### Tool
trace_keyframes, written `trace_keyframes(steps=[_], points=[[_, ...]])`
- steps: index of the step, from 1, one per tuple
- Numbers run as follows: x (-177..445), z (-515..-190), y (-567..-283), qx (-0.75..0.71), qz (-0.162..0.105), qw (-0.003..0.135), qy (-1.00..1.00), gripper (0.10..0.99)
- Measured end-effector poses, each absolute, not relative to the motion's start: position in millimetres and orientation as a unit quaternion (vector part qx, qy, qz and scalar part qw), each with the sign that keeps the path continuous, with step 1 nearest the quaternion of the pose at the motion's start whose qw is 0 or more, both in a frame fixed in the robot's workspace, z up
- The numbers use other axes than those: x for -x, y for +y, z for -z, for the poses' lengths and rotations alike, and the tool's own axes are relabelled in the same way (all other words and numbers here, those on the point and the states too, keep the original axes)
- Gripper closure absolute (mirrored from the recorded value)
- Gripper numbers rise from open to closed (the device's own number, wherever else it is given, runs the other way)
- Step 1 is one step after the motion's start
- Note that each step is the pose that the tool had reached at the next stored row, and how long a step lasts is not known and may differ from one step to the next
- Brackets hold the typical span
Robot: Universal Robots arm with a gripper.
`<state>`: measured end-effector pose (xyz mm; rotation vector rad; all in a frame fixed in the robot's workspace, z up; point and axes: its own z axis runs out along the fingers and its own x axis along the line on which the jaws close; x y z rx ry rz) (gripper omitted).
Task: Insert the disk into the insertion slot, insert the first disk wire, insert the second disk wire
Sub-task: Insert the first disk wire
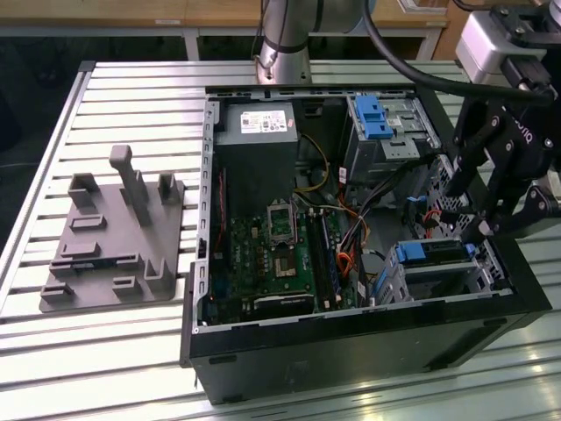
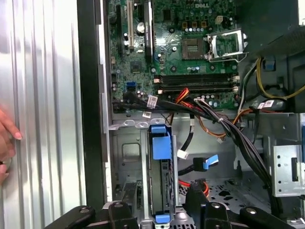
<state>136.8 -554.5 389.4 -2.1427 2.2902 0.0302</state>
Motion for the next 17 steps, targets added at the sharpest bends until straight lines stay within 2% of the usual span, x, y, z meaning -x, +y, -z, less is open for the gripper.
trace_keyframes(steps=[7,17], points=[[-143,-387,-542,0.683,0.016,-0.027,0.73,0.529],[-160,-381,-510,0.683,0.018,-0.03,0.73,0.529]])
